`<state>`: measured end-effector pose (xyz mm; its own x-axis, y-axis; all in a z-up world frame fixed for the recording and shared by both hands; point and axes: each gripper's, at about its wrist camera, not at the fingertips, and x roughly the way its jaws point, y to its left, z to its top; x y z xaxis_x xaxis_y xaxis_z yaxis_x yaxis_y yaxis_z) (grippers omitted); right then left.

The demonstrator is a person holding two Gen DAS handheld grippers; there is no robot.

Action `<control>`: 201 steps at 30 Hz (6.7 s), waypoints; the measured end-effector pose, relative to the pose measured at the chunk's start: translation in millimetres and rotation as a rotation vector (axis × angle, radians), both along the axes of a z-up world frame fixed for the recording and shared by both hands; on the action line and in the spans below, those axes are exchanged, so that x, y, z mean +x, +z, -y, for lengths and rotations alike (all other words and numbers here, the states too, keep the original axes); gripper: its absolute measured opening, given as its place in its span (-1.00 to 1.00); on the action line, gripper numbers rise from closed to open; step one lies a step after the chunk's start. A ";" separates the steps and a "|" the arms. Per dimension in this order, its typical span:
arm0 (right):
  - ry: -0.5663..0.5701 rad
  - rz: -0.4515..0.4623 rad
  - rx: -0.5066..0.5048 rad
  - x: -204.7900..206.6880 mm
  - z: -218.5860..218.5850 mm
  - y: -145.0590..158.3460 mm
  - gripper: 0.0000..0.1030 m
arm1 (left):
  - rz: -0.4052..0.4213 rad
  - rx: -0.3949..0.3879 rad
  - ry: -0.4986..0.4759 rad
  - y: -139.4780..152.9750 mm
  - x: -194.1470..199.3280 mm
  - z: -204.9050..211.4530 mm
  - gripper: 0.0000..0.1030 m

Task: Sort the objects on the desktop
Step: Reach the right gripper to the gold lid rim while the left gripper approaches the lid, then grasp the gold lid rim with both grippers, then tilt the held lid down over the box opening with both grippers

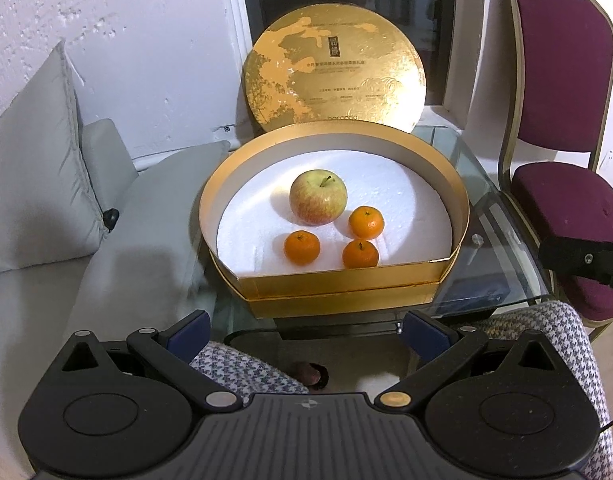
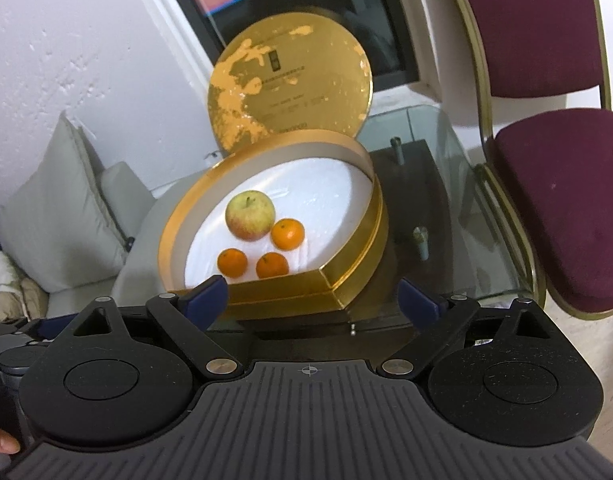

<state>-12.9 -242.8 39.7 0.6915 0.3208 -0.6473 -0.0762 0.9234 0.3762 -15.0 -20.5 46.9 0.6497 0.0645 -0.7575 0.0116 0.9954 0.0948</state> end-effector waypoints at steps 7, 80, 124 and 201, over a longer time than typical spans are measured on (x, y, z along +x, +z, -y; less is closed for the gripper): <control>0.001 -0.010 -0.015 12.6 -6.5 4.7 0.86 | -0.025 -0.032 0.021 -6.7 10.8 -11.5 0.99; -0.095 0.374 -0.132 399.9 -0.2 46.7 0.98 | 0.039 -0.159 0.168 -13.6 402.8 -134.1 0.97; -0.061 0.627 -0.043 345.5 -3.0 92.3 0.98 | 0.574 -0.302 -0.073 90.4 296.6 -97.8 0.96; -0.220 0.119 -0.102 96.1 13.7 13.3 0.89 | 0.352 -0.194 0.034 2.1 74.9 -72.4 0.96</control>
<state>83.2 -256.5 53.0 0.8107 0.0917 -0.5782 0.0925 0.9552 0.2811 59.9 51.9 49.0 0.8717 -0.0315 -0.4890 -0.0214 0.9945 -0.1024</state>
